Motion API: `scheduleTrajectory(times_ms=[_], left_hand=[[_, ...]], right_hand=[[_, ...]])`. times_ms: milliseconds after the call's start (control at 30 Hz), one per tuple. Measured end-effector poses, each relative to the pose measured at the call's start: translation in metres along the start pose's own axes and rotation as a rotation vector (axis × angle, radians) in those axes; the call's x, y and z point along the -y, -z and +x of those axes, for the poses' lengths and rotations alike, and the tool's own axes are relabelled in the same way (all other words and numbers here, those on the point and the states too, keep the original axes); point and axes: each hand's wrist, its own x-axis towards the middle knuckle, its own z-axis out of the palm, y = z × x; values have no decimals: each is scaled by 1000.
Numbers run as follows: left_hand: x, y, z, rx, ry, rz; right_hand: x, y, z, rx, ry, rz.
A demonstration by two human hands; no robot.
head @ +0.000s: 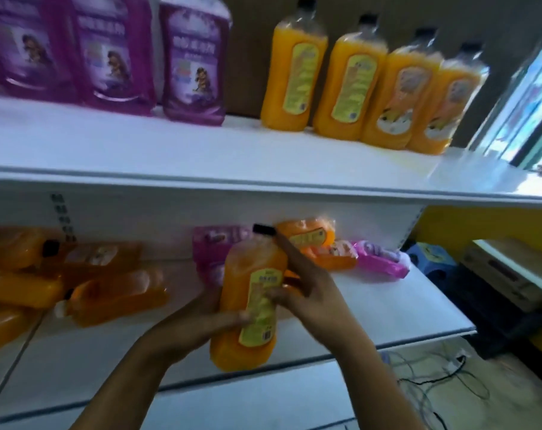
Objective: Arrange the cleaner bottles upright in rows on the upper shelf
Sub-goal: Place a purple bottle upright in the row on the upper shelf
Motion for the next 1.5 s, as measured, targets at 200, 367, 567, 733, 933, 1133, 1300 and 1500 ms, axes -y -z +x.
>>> scheduleTrajectory(times_ms=[200,367,567,733,933,1133,1300,1500], left_hand=[[-7,-50,10,141,25,-162],[-18,-107,36,228,20,-28],[-32,-189,71,197,-139,90],[-48,-249,81,55,-498,423],[-95,-282,95,-3,-641,492],[-149,-301,131,-37,-765,477],[-191,-313,172,-86,-729,600],[-207,-302,230,-119,-616,723]], right_hand=[[7,38,-32,51,15,141],[12,88,-70,-73,37,76],[27,168,-111,-386,224,-138],[49,225,-131,-551,349,-32],[82,268,-128,-481,429,-182],[128,318,-109,-333,399,-594],[140,352,-77,-441,431,-728],[105,375,-22,-453,389,-797]])
